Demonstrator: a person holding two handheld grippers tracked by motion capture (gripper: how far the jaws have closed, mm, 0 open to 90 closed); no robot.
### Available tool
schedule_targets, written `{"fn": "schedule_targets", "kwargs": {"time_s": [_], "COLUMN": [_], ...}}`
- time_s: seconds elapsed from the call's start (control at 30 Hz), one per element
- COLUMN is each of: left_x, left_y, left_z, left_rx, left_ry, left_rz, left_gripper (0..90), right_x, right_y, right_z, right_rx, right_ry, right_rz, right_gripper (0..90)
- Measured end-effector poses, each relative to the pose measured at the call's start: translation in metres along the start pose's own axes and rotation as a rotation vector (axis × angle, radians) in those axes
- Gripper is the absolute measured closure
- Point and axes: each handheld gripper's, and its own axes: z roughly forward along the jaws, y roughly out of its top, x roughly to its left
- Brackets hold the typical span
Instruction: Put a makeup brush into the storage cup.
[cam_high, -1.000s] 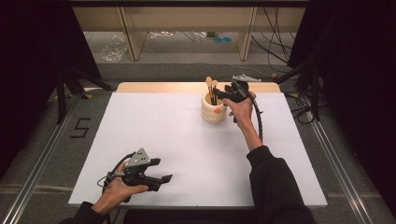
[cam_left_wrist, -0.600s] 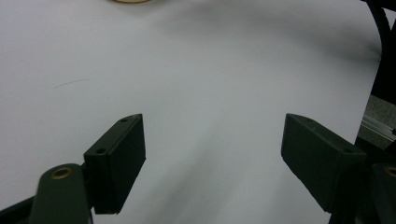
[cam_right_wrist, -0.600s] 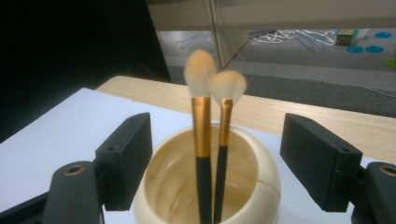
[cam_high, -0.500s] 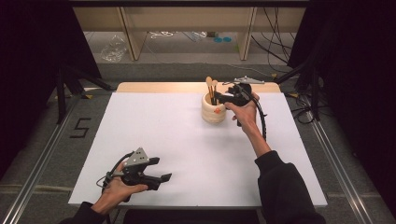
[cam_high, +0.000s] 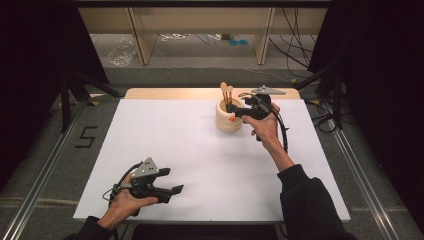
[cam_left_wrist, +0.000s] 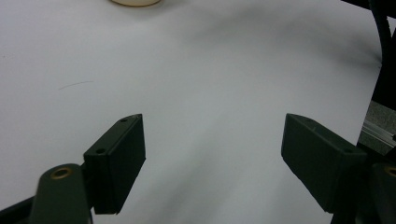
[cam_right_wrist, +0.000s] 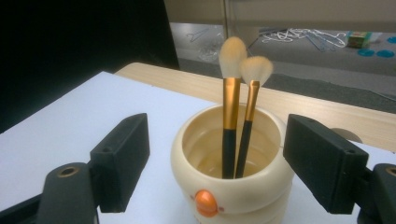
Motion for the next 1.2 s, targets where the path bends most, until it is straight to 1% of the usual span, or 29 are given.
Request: {"fn": "schedule_targets", "kwargs": {"time_s": [0.07,0.1,0.13,0.2,0.27,0.3,0.33,0.37,0.4,0.43,0.47,0.5,0.53,0.57,0.6,0.63,0.67,0.7,0.73,0.77,0.83,0.87,0.9,0.93,0.97,1.03,1.07,1.17,1.2], "left_x": [-0.001,0.0,-0.001,-0.002,-0.002,-0.003,-0.003,-0.003,-0.003,-0.002,-0.003,-0.003,-0.002,-0.003,-0.003,-0.004,-0.005,-0.006,-0.006,-0.004,-0.002,-0.002,0.0,-0.002,-0.002,-0.001,-0.001,-0.001,-0.001], "left_y": [0.0,0.0,0.0,0.0,0.001,0.001,0.002,0.002,0.003,0.003,0.002,0.002,0.002,0.002,0.002,0.002,0.002,0.002,0.002,0.003,0.003,0.003,0.003,0.003,0.002,0.002,0.002,0.001,0.002], "left_z": [0.0,0.0,0.001,0.001,0.0,0.001,0.0,0.0,0.0,0.001,0.001,0.001,0.001,0.001,0.001,0.001,0.001,0.002,0.002,0.002,0.002,0.003,0.002,0.002,0.002,0.001,0.0,0.001,0.0], "left_rx": [-0.006,-0.004,-0.013,-0.01,-0.01,-0.015,-0.005,-0.01,-0.012,-0.017,-0.016,-0.01,-0.011,-0.017,-0.019,-0.02,-0.021,-0.021,-0.022,-0.022,-0.015,-0.014,-0.003,-0.005,-0.001,-0.014,-0.011,-0.019,-0.012], "left_ry": [0.004,-0.005,0.001,-0.01,-0.01,-0.016,-0.032,-0.033,-0.023,-0.021,-0.018,-0.031,-0.023,-0.013,-0.019,-0.023,-0.041,-0.068,-0.065,-0.045,-0.042,-0.037,0.0,0.002,0.001,-0.006,0.007,0.005,0.008], "left_rz": [-0.001,0.0,0.0,-0.021,-0.012,-0.019,-0.013,-0.019,-0.01,-0.008,-0.024,-0.023,-0.011,-0.01,-0.015,-0.019,-0.029,-0.041,-0.035,-0.017,0.006,0.003,0.036,0.011,0.012,0.008,0.004,0.005,0.0], "left_gripper": [21.7,21.7,21.7,21.7,21.7,21.7,21.7,21.7,21.6,21.7,21.7,21.6,21.6,21.6,21.6,21.6,21.6,21.5,21.6,21.5,21.4,21.1,20.9,20.6,20.5,20.5,20.4,19.9,19.9], "right_x": [0.001,0.002,0.002,0.004,0.005,0.006,0.007,0.009,0.011,0.012,0.014,0.015,0.016,0.018,0.019,0.021,0.021,0.024,0.025,0.027,0.032,0.036,0.037,0.038,0.039,0.041,0.043,0.047,0.049], "right_y": [0.0,-0.001,-0.001,0.0,0.001,0.0,0.0,-0.002,-0.004,-0.005,-0.007,-0.009,-0.01,-0.012,-0.013,-0.013,-0.014,-0.015,-0.016,-0.017,-0.021,-0.024,-0.026,-0.028,-0.03,-0.034,-0.035,-0.04,-0.04], "right_z": [-0.004,-0.006,-0.008,-0.013,-0.017,-0.019,-0.021,-0.023,-0.024,-0.025,-0.026,-0.026,-0.026,-0.027,-0.028,-0.029,-0.03,-0.032,-0.033,-0.035,-0.039,-0.042,-0.044,-0.047,-0.049,-0.053,-0.054,-0.057,-0.058], "right_rx": [-0.008,-0.014,-0.012,-0.008,-0.019,-0.023,-0.015,-0.017,-0.016,-0.011,-0.006,0.0,0.002,0.002,0.003,0.006,0.0,0.004,0.005,0.013,0.008,0.012,0.013,0.016,0.014,0.02,0.03,0.018,0.031], "right_ry": [-0.007,-0.006,-0.006,0.004,0.004,0.005,0.007,0.009,0.023,0.025,0.025,0.023,0.031,0.029,0.028,0.038,0.036,0.046,0.047,0.051,0.053,0.063,0.064,0.067,0.072,0.08,0.083,0.088,0.095], "right_rz": [-0.015,-0.016,-0.012,-0.007,-0.003,-0.011,-0.012,-0.017,-0.011,-0.024,-0.028,-0.03,-0.021,-0.027,-0.034,-0.023,-0.035,-0.026,-0.03,-0.033,-0.049,-0.042,-0.052,-0.049,-0.049,-0.046,-0.042,-0.059,-0.046], "right_gripper": [23.7,23.7,23.7,23.6,23.6,23.4,23.4,23.4,23.3,23.3,23.3,23.3,23.0,22.9,22.8,22.7,22.7,22.6,22.6,22.5,21.7,21.2,20.9,20.9,20.8,20.7,20.7,20.8,20.8]}}
